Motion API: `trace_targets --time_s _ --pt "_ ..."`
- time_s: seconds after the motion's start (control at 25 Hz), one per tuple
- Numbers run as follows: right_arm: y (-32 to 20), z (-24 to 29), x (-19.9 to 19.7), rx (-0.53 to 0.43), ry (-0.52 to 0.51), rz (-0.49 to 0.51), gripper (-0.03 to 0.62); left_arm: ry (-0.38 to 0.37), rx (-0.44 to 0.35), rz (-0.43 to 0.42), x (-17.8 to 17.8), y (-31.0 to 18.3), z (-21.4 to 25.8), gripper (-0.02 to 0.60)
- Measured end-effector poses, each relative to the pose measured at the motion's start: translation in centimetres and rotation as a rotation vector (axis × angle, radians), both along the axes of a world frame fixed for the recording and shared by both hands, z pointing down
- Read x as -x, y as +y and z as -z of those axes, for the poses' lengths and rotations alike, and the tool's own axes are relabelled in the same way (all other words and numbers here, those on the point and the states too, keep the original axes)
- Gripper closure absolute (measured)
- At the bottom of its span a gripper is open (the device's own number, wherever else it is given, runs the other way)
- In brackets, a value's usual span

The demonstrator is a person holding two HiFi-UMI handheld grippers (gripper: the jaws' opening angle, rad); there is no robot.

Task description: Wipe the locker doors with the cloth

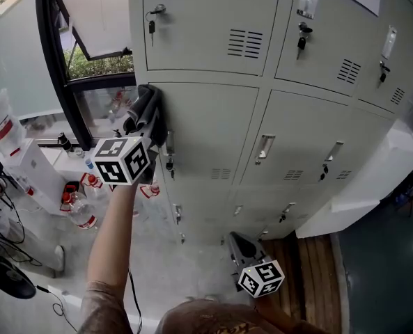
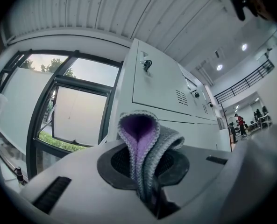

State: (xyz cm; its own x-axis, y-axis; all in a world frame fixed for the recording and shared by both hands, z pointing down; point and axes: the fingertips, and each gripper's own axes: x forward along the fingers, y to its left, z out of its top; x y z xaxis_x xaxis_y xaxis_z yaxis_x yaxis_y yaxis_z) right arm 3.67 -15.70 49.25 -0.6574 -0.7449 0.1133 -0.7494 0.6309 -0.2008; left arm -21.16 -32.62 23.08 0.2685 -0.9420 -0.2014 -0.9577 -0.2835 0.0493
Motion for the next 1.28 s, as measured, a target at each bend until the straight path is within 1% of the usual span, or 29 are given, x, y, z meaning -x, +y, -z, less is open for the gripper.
trace_targets --time_s 0.28,0.44,0.64,0.8,1.08,1.28 --pt "-0.7 -0.1 0.4 0.005 0.004 0.007 0.595 -0.013 -0.007 -0.028 -0.6 -0.6 0.3 0.540" --pt "-0.9 -0.1 0.9 0.003 0.006 0.017 0.595 -0.025 -0.013 -0.055 -1.7 -0.7 0.4 0.540" --pt "-1.2 -0.1 0.8 0.005 0.007 0.016 0.595 -0.025 -0.018 -0.107 -3.8 -1.1 0.6 0.540" --pt "-1.4 -0.4 0.4 0.011 0.009 0.007 0.595 -0.049 -0.024 -0.125 -5.7 -1.4 0.7 0.540" --pt "-1.7 -0.4 -0.1 0.014 0.006 -0.005 0.595 -0.068 -0.028 -0.171 -8.9 -1.8 1.0 0.540" --pt "-1.6 -0.6 -0.7 0.021 0.005 -0.022 0.595 -0.096 -0.025 -0.212 -12.1 -2.2 0.9 0.540"
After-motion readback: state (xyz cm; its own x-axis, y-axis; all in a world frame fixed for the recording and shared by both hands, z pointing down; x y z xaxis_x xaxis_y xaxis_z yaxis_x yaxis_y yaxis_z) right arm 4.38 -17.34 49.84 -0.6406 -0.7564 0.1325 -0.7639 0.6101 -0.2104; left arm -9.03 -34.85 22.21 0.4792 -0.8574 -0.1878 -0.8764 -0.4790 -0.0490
